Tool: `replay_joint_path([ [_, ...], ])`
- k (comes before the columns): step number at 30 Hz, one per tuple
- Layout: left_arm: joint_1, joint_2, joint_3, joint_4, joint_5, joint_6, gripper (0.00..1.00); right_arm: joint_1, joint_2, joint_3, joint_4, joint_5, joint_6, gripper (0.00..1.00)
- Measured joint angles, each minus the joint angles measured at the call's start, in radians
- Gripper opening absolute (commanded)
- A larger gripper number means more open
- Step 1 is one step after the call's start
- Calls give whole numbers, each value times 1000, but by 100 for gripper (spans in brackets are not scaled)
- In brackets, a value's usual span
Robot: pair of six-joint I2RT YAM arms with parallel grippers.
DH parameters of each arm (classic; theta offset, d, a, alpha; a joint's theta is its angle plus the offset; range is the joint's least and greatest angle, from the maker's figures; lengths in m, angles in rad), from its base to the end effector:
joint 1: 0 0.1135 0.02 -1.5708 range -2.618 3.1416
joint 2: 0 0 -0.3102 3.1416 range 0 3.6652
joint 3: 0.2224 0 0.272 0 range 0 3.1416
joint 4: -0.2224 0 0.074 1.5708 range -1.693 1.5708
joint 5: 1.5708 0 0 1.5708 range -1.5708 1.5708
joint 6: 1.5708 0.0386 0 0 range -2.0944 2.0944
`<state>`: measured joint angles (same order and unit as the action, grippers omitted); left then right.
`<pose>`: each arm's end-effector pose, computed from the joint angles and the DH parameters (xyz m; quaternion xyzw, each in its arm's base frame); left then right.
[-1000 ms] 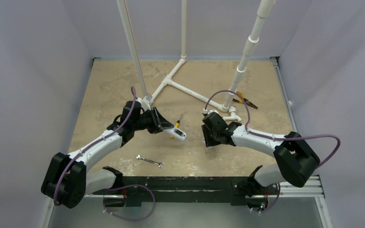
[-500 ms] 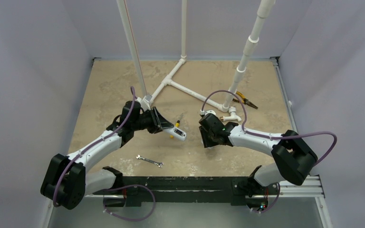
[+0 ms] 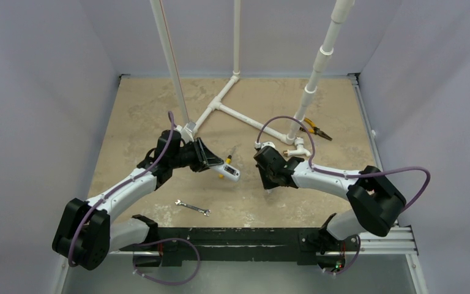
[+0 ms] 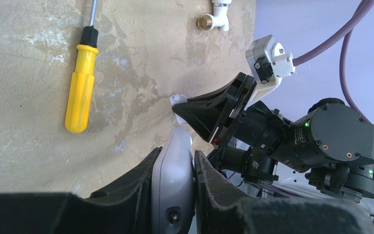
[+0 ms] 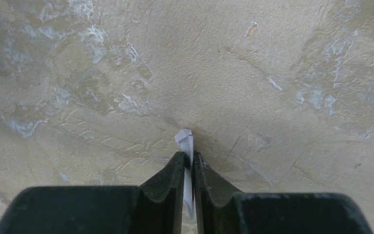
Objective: Load the batteries into the remote control
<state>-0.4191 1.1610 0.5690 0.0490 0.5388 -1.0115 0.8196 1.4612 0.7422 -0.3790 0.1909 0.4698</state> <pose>0.2128 -0.1165 0.2444 -0.1199 0.8411 -0.4857 0.2057 0.1938 0.1968 0.1926 -0.1464 0.9569 0.0660 0.2420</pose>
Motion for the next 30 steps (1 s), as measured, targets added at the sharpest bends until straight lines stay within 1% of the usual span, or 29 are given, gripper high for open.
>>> replay_joint_path([
  [2, 0, 0, 0, 2, 0, 0, 0, 1, 0, 0, 3, -1, 0, 0],
  [8, 0, 2, 0, 2, 0, 0, 0, 5, -8, 0, -3, 1, 0, 0],
  [12, 1, 2, 0, 1, 0, 1, 0, 13, -8, 22, -68, 19, -3, 0],
  [17, 13, -18, 0, -27, -7, 5, 0, 48, 55, 89, -154, 117, 3, 0],
  [23, 34, -84, 0, -87, -41, 20, 0, 157, 136, 141, -208, 303, 45, 0],
  [24, 39, -87, 0, -93, -45, 22, 0, 182, 148, 145, -214, 340, 55, 1],
  [30, 74, -88, 0, -127, -49, 31, 0, 295, 265, 206, -276, 506, 92, 21],
])
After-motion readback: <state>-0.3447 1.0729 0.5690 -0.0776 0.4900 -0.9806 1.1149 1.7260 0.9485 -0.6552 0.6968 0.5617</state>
